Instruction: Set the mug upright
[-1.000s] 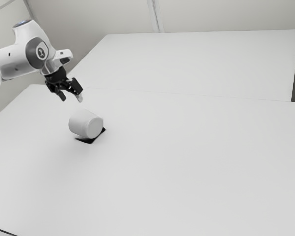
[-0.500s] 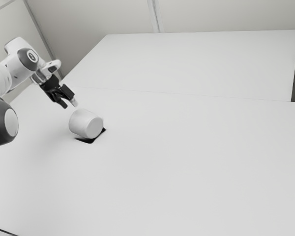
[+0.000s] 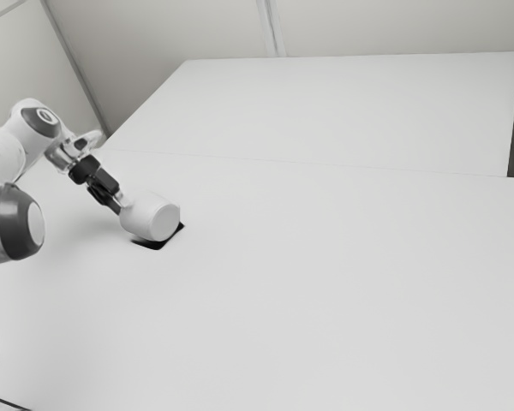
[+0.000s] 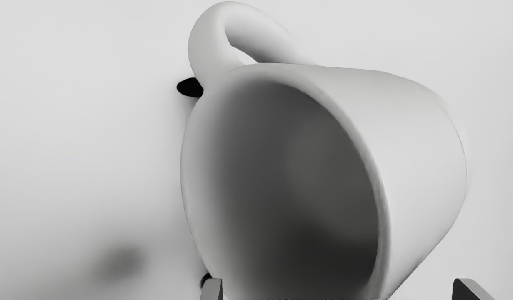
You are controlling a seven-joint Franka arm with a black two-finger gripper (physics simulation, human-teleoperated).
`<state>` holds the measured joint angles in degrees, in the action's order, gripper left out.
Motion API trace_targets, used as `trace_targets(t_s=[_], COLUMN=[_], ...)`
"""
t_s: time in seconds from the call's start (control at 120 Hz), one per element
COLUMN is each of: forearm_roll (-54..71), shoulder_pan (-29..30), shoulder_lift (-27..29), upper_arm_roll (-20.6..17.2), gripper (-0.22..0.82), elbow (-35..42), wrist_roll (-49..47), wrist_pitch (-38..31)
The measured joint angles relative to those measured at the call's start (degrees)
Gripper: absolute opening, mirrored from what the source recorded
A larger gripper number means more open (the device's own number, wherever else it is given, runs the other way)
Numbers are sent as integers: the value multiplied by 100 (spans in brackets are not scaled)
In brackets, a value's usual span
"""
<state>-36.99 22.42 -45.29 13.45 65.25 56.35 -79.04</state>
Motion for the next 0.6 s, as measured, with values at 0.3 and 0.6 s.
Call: trace_targets(t_s=[0.3, 0.6], forearm_roll=[-853, -1318], shoulder_pan=[70, 29], shoulder_lift=[-209, -200], upper_arm_roll=[15, 3], gripper=[60, 51], elbow=[-27, 115], wrist_roll=[330, 324], wrist_pitch=[683, 804])
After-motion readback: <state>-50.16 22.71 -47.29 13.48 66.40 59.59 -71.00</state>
